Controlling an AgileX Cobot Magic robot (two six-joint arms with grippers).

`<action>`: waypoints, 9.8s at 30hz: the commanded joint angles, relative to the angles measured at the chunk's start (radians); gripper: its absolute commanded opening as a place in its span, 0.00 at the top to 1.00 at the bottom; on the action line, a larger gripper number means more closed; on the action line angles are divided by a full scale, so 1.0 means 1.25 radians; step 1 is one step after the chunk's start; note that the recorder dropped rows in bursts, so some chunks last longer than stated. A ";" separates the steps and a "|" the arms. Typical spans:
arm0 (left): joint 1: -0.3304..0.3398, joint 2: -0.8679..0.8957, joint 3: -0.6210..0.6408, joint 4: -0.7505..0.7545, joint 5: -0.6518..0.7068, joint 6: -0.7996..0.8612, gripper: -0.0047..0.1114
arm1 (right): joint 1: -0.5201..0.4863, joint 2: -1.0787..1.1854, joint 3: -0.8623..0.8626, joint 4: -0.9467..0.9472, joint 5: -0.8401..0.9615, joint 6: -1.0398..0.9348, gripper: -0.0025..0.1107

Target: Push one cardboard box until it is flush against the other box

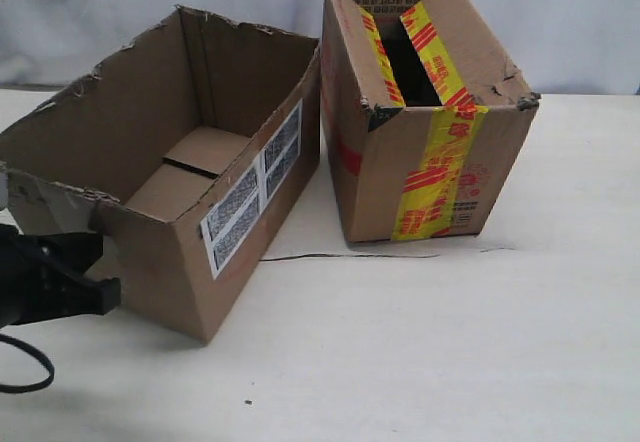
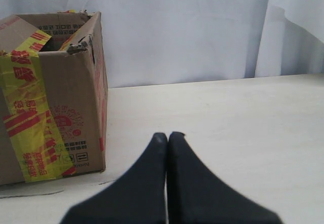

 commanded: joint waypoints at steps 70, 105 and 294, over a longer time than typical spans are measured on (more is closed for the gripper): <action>0.102 -0.661 0.119 0.262 0.169 -0.132 0.96 | 0.002 -0.003 0.004 -0.004 -0.002 -0.005 0.98; 0.354 0.598 -0.729 0.267 0.318 -0.132 0.96 | 0.002 -0.003 0.004 -0.004 -0.002 -0.005 0.98; 0.426 -0.927 0.196 0.299 0.475 -0.086 0.96 | 0.002 -0.003 0.004 -0.004 -0.002 -0.005 0.98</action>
